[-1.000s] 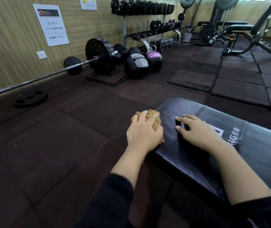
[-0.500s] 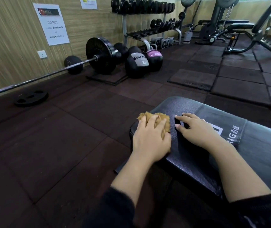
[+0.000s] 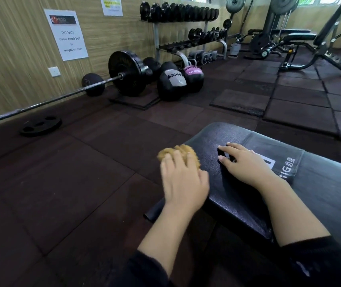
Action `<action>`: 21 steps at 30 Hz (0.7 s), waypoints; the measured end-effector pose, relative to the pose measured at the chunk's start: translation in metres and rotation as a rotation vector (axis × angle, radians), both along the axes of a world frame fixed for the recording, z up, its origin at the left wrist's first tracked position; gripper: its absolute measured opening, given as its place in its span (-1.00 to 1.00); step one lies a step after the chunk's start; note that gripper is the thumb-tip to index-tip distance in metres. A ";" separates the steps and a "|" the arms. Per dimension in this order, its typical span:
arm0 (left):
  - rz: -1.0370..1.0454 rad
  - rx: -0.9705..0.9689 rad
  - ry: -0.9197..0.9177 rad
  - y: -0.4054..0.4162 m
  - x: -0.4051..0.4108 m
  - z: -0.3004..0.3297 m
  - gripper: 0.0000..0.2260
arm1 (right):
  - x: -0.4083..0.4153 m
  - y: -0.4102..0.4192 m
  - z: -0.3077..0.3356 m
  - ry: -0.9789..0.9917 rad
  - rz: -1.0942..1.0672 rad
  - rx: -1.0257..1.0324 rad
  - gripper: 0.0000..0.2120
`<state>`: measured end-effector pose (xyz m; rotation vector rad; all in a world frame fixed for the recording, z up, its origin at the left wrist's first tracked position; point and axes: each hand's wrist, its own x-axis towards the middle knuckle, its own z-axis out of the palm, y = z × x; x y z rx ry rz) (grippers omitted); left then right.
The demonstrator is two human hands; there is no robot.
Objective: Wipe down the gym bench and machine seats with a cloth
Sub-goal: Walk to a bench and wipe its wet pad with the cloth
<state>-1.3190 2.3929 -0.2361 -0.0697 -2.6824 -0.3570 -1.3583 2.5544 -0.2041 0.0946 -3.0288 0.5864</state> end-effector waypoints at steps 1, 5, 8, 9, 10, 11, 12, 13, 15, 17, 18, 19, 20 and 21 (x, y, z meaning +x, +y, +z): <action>-0.086 -0.018 -0.014 0.009 -0.003 0.002 -0.52 | 0.001 0.000 0.000 0.011 -0.003 0.004 -0.60; -0.286 0.033 -0.115 0.033 -0.014 0.016 -0.36 | -0.001 0.000 -0.004 0.037 0.002 -0.014 -0.62; -0.280 0.161 -0.138 0.019 -0.018 0.024 -0.39 | -0.002 -0.002 -0.002 0.161 -0.065 -0.124 -0.64; -0.252 0.200 -0.098 0.009 -0.017 0.024 -0.42 | -0.001 -0.006 0.001 0.242 -0.091 -0.155 -0.65; -0.207 0.217 -0.061 -0.002 -0.015 0.023 -0.44 | 0.001 -0.012 0.004 0.316 -0.090 -0.167 -0.66; -0.164 0.225 -0.067 -0.012 -0.015 0.020 -0.46 | 0.003 -0.021 0.007 0.355 -0.055 -0.175 -0.68; -0.136 0.243 -0.115 -0.022 -0.015 0.017 -0.51 | 0.006 -0.031 0.008 0.339 0.005 -0.189 -0.68; -0.131 0.265 -0.178 -0.030 -0.016 0.014 -0.55 | 0.008 -0.041 0.008 0.274 0.075 -0.200 -0.65; -0.158 0.276 -0.253 -0.039 -0.018 0.008 -0.59 | 0.010 -0.056 -0.002 0.108 0.159 -0.120 -0.54; -0.188 0.255 -0.247 -0.042 -0.018 0.005 -0.60 | 0.006 -0.056 -0.008 0.047 0.143 0.003 -0.48; -0.193 0.247 -0.236 -0.042 -0.018 0.004 -0.60 | 0.002 -0.052 -0.008 0.061 0.112 0.039 -0.50; -0.195 0.238 -0.223 -0.042 -0.017 0.003 -0.60 | -0.001 -0.048 -0.007 0.090 0.073 0.077 -0.51; -0.195 0.231 -0.210 -0.042 -0.016 0.001 -0.60 | -0.003 -0.046 -0.006 0.114 0.035 0.114 -0.51; -0.194 0.229 -0.199 -0.042 -0.016 0.000 -0.60 | -0.005 -0.046 -0.006 0.116 0.010 0.133 -0.51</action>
